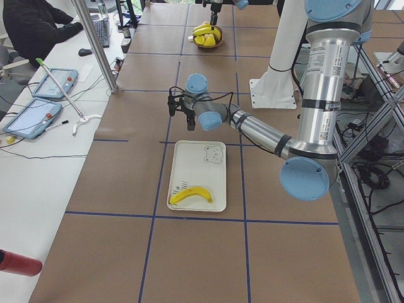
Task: Transfer all bananas from basket to plate
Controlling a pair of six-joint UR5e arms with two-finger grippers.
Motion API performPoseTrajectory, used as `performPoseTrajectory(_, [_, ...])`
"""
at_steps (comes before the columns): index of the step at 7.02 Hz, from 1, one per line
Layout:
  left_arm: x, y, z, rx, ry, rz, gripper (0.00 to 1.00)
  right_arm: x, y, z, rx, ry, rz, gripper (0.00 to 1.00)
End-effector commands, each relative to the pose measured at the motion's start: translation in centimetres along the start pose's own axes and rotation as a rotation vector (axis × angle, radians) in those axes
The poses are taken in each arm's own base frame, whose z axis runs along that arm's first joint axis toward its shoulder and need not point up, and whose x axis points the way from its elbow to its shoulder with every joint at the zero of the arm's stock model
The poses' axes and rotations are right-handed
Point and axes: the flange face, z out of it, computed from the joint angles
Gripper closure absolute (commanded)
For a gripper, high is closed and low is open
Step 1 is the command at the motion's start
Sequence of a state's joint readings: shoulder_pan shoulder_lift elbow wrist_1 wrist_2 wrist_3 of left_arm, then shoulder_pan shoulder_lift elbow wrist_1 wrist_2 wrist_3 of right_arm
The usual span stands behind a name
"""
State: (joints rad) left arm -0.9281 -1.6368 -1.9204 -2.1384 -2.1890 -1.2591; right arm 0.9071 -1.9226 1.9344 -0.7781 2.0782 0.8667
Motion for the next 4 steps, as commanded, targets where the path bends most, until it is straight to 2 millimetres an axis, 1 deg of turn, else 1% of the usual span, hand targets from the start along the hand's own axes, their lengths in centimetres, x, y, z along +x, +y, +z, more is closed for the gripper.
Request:
performPoseTrajectory(1, [-0.21, -0.09, 0.21, -0.002, -0.005, -0.002, 0.01, -0.47, 0.32, 0.51, -0.016, -0.005, -0.011, 0.06])
performPoseTrajectory(3, [-0.2, -0.08, 0.2, -0.001, -0.003, -0.001, 0.01, -0.39, 0.32, 0.64, -0.023, 0.0, -0.007, 0.08])
performPoseTrajectory(4, [-0.23, -0.04, 0.15, -0.001, -0.003, -0.001, 0.01, -0.3, 0.34, 0.85, -0.031, 0.009, -0.001, 0.15])
